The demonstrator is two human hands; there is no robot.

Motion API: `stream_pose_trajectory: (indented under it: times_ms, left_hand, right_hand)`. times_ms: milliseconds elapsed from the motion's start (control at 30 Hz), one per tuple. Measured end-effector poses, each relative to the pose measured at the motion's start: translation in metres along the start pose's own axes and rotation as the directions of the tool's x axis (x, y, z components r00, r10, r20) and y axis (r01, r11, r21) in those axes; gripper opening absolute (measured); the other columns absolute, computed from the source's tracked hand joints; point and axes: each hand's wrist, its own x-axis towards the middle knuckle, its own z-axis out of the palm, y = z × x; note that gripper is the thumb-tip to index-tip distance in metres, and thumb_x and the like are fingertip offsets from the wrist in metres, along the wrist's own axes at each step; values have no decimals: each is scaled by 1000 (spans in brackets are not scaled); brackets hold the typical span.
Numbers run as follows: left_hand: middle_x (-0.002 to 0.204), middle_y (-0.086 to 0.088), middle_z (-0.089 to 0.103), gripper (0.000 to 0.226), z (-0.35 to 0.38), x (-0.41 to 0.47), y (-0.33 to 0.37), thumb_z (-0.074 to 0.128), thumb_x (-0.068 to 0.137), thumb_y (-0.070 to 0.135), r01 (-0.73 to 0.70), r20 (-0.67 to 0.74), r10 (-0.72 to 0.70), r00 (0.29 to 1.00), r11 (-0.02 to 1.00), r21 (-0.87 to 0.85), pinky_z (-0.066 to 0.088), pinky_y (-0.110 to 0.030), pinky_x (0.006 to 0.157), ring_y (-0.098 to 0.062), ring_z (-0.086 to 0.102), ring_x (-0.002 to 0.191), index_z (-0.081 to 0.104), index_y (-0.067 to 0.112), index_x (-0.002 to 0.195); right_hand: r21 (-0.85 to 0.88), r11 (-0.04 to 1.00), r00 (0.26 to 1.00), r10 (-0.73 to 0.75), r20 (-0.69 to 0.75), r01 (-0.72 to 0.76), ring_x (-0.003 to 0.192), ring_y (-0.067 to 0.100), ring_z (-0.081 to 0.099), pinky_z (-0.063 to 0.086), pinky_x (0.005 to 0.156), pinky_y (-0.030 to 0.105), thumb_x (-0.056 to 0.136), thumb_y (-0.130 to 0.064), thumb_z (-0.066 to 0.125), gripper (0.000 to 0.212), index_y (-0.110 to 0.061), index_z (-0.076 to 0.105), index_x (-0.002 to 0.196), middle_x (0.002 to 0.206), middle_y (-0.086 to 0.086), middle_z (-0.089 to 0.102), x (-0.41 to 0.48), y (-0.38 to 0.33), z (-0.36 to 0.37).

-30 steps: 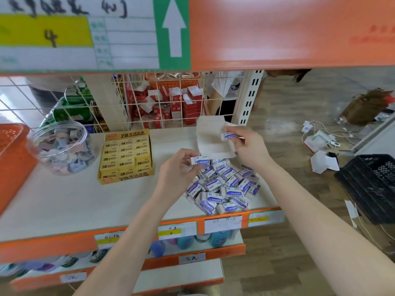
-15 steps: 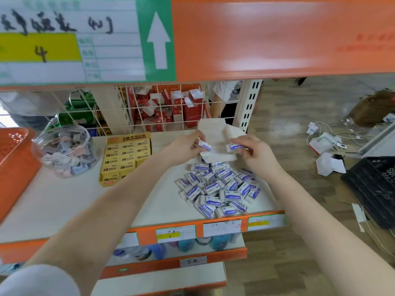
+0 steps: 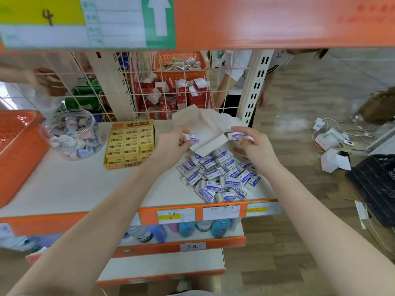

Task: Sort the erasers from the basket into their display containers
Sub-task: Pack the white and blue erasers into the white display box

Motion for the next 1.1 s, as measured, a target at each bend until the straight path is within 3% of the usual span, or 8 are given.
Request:
stream_pose_trajectory:
  times_ms: [100,333,600,733,800,900,1000,1100]
  left_hand:
    - [79,4,62,29,-5,-9,8,60,93,24,-12,-83,11,996,1000,-13,46,-18,65,-11,61,75,53,11,117]
    - [90,1,69,31,-12,-32,31,58,94,29,-110,-239,100,966,993,-33,52,-28,77,-12,65,84,51,11,119]
    - [90,-9,71,30,3,-29,34,56,95,26,-199,-199,225,954,970,141,54,-44,70,-25,67,84,54,13,122]
    - [75,-2,64,29,16,-14,41,57,95,24,-198,-160,226,961,964,175,48,-31,61,-23,62,73,52,11,120]
    - [63,4,53,28,25,-2,45,59,93,21,-176,-145,195,970,975,133,34,-18,47,-16,54,60,53,9,118]
    - [63,1,57,28,37,16,49,64,90,20,-120,-115,124,986,992,41,33,-12,46,-12,53,58,55,7,113]
    - [76,-6,67,25,45,28,49,67,88,18,-33,-30,32,999,998,-59,46,-22,58,-19,67,74,57,9,109]
    - [75,-5,63,20,44,30,49,68,87,12,65,72,-52,996,979,-193,53,-26,59,-18,68,67,57,9,103]
  right_hand:
    - [197,978,998,70,-8,-67,104,37,60,47,95,53,87,-10,50,34,-37,70,92,115,-1,63,13,-11,9]
    - [554,823,987,161,-14,-126,106,23,60,55,83,36,93,7,39,29,-8,62,104,112,13,62,36,-33,17]
    - [506,851,981,189,-44,-141,97,18,61,53,80,26,95,2,42,30,-2,57,122,112,13,62,55,-31,20]
    - [456,884,970,193,-147,-107,103,20,62,53,90,33,95,-2,44,29,-9,62,116,117,12,62,56,-22,19]
    - [404,911,968,171,-182,-84,104,19,61,53,90,34,95,-3,45,26,-16,65,106,116,9,63,53,-17,15]
    - [309,950,971,114,-208,-45,100,17,60,54,89,35,95,-3,45,29,-23,65,95,109,5,63,49,-13,8]
    - [197,980,977,54,-208,-12,102,18,60,54,88,36,96,-3,43,30,-21,66,101,113,7,63,50,-4,3]
    - [50,996,974,-67,-216,80,106,17,58,51,93,33,95,-4,45,28,-14,66,111,115,1,57,52,2,5]
